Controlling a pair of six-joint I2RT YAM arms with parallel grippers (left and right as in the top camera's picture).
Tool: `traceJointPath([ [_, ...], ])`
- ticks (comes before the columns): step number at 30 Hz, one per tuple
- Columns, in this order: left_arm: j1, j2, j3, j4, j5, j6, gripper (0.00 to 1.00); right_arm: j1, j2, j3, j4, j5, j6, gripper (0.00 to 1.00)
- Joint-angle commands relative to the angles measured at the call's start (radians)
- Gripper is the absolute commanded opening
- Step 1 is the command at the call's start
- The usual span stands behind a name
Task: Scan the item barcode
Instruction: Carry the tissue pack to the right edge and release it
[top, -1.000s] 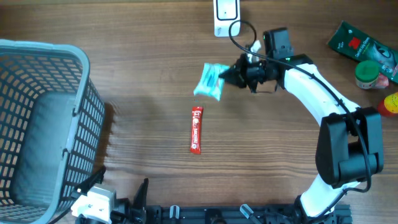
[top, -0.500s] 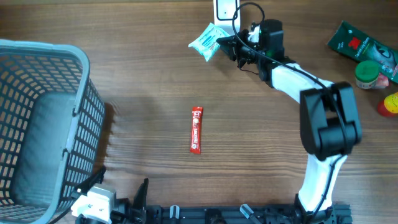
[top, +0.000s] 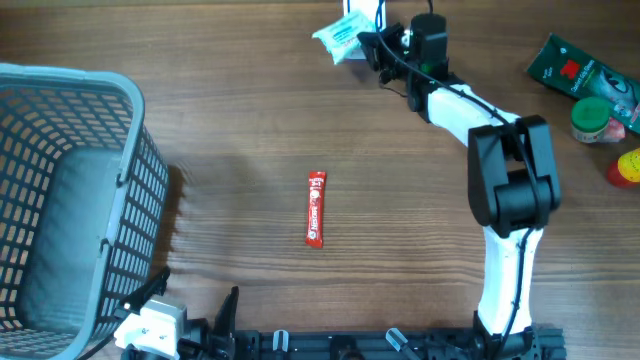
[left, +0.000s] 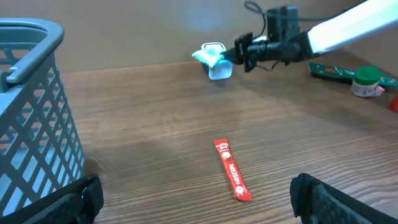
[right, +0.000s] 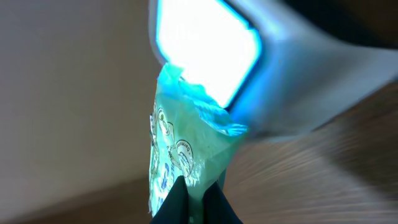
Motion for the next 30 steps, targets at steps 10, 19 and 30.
traceJointPath([
  [10,-0.004,-0.007,-0.003,0.002,0.016,0.011,1.0,-0.027,-0.036,0.152,-0.323,0.005,-0.264,0.05],
  [19,-0.004,-0.007,-0.003,0.002,0.016,0.011,1.0,-0.18,-0.401,0.152,-1.069,0.409,-0.431,0.05],
  [30,-0.004,-0.007,-0.003,0.002,0.016,0.011,1.0,-0.583,-0.411,-0.034,-1.277,0.764,-0.396,0.04],
])
